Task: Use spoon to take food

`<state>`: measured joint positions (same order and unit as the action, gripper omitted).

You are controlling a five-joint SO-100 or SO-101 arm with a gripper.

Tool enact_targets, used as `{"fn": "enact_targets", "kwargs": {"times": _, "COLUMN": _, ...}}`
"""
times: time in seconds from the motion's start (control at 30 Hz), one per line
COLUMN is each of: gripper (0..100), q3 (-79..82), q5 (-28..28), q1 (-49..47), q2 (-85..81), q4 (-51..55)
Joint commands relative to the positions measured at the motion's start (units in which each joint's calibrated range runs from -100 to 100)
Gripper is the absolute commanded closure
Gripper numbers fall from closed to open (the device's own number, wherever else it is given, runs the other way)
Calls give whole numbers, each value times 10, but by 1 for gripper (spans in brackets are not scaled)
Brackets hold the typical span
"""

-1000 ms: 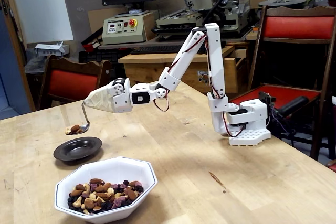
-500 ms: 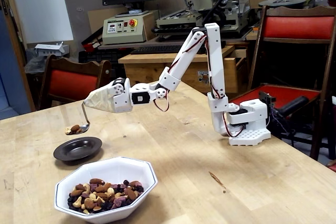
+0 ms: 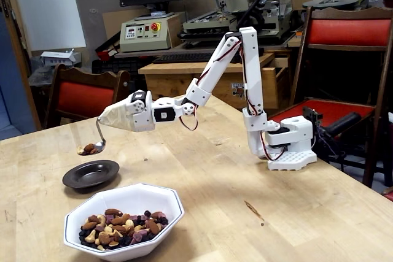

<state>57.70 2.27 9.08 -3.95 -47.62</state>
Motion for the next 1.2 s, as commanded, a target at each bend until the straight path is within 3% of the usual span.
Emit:
{"fn": "enact_targets", "kwargs": {"times": 0.0, "gripper": 96, "q3": -30, "q5": 13, "q1": 6, "q2": -8, "q4": -15}}
{"fn": "enact_targets", "kwargs": {"times": 0.27, "gripper": 96, "q3": -29, "q5": 19, "q1": 6, "q2": -7, "q4": -12}}
{"fn": "enact_targets", "kwargs": {"times": 0.6, "gripper": 96, "q3": -29, "q5": 103, "q1": 2, "q2": -7, "q4": -15}}
{"fn": "enact_targets", "kwargs": {"times": 1.17, "gripper": 96, "q3": 61, "q5": 158, "q1": 0, "q2": -13, "q4": -15}}
